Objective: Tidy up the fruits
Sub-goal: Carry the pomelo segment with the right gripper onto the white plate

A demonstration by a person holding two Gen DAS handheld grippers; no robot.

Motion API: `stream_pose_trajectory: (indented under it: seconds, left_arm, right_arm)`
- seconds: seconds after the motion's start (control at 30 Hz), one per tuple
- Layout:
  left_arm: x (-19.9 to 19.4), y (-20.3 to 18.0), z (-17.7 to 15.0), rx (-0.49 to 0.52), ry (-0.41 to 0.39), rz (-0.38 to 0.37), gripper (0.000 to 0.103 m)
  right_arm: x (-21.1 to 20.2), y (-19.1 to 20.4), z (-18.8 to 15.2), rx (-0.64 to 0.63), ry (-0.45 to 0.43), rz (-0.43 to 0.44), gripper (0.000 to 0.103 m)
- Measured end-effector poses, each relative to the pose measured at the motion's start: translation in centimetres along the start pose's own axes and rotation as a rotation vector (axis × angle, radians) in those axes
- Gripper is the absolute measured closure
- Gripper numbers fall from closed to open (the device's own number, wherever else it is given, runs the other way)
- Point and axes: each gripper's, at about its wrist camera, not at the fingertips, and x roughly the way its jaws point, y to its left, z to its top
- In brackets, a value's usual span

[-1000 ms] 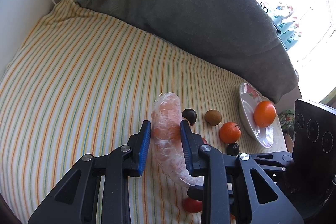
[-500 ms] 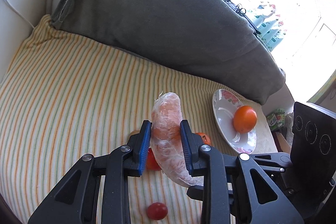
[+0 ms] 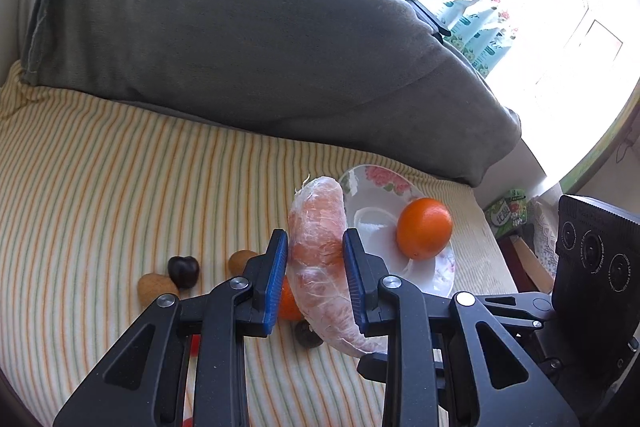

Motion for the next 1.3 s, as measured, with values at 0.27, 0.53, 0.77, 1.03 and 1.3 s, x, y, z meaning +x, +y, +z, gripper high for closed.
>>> stream_pose_trajectory:
  seconds: [0.27, 0.53, 0.77, 1.03, 1.3]
  left_arm:
    - [2.4, -2.5, 0.2, 0.026, 0.023, -0.024, 0.076]
    - [4.0, -3.9, 0.7, 0.055, 0.047, -0.026, 0.086]
    - [4.1, -4.1, 1.2, 0.061, 0.047, -0.023, 0.086]
    - [3.5, -4.3, 1.2, 0.075, 0.037, -0.01, 0.086]
    - [2.8, -4.5, 0.8, 0.087, 0.031, 0.01, 0.086]
  right_arm:
    - [-2.6, -2.4, -1.4, 0.044, -0.022, -0.022, 0.076]
    - [-4.7, -4.9, -2.4, 0.085, -0.041, -0.048, 0.076]
    - [-6.3, -6.8, -2.6, 0.134, -0.066, -0.087, 0.076]
    - [-6.9, -7.6, -2.3, 0.141, -0.08, -0.121, 0.076]
    - [-7.9, -7.7, -2.8, 0.15, -0.109, -0.144, 0.049]
